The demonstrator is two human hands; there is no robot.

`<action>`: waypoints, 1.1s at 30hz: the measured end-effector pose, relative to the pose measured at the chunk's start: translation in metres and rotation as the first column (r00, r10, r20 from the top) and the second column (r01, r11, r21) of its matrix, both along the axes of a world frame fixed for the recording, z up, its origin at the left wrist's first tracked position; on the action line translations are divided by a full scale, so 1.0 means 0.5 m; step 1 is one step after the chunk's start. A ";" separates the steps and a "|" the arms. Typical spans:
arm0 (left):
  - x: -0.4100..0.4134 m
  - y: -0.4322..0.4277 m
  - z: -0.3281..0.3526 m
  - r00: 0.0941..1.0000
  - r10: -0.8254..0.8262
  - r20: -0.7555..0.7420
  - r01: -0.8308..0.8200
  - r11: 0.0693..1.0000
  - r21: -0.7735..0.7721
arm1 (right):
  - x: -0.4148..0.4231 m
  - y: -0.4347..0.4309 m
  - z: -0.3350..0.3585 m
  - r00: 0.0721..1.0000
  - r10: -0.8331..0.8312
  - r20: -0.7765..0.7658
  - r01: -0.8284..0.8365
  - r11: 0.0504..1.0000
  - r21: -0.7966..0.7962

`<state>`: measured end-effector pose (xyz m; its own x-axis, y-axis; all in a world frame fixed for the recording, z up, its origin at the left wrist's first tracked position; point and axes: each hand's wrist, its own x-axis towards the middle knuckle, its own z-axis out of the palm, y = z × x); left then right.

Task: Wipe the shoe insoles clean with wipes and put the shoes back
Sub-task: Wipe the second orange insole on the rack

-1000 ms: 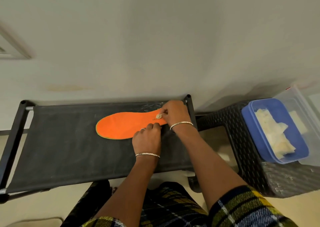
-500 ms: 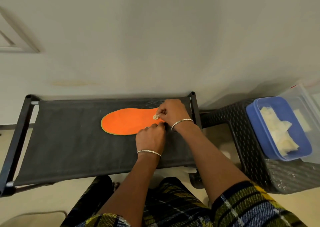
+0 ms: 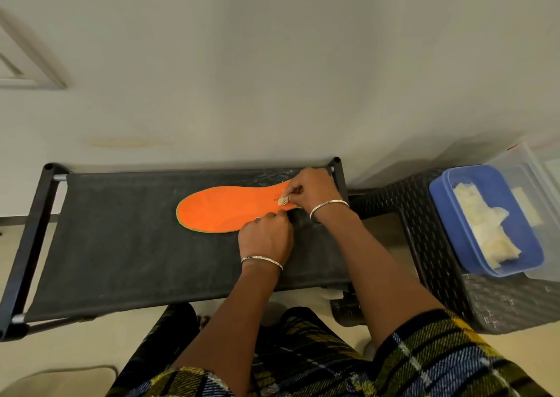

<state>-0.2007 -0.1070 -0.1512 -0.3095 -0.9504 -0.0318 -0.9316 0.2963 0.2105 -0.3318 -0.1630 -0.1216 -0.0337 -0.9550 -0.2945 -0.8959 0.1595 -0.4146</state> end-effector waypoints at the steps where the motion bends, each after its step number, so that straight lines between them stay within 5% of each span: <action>1: 0.000 -0.002 0.004 1.000 0.001 0.007 -0.001 1.000 0.008 | -0.017 -0.002 -0.002 0.998 -0.063 -0.021 0.062 0.997 -0.038; 4: -0.005 -0.008 0.022 0.999 -0.004 0.033 0.003 0.999 0.035 | -0.076 0.010 -0.010 0.950 -0.310 -0.034 0.299 0.938 -0.176; 6: -0.009 -0.011 0.024 1.000 -0.002 0.028 0.002 1.000 0.000 | -0.099 0.021 -0.006 0.900 -0.424 0.105 0.436 0.866 -0.245; 12: -0.026 -0.032 -0.008 0.997 -0.023 0.069 0.035 0.984 -0.174 | -0.115 0.027 0.049 0.746 -0.493 0.448 0.645 0.702 -0.302; 17: -0.024 -0.027 0.009 0.984 -0.093 0.155 0.119 0.979 -0.168 | -0.092 0.047 0.080 0.445 -0.515 0.732 0.792 0.608 -0.054; 22: -0.032 -0.011 0.064 0.997 0.002 0.081 0.007 0.994 -0.109 | -0.067 0.060 0.110 0.096 -0.538 0.837 0.857 0.473 0.206; 28: 0.001 0.038 0.172 0.945 0.235 -0.227 -0.228 0.972 0.057 | -0.014 0.099 0.201 -0.258 -0.416 0.872 0.790 0.429 0.438; 33: 0.083 0.100 0.270 0.762 0.417 -0.496 -0.357 0.909 0.216 | 0.060 0.186 0.285 -0.471 -0.337 0.815 0.682 0.447 0.579</action>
<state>-0.1590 -0.0570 -0.0160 0.0866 -0.9931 -0.0789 -0.7017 -0.1170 0.7028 -0.3016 -0.0702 0.0211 -0.4707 -0.6595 -0.5861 0.7628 0.0297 -0.6459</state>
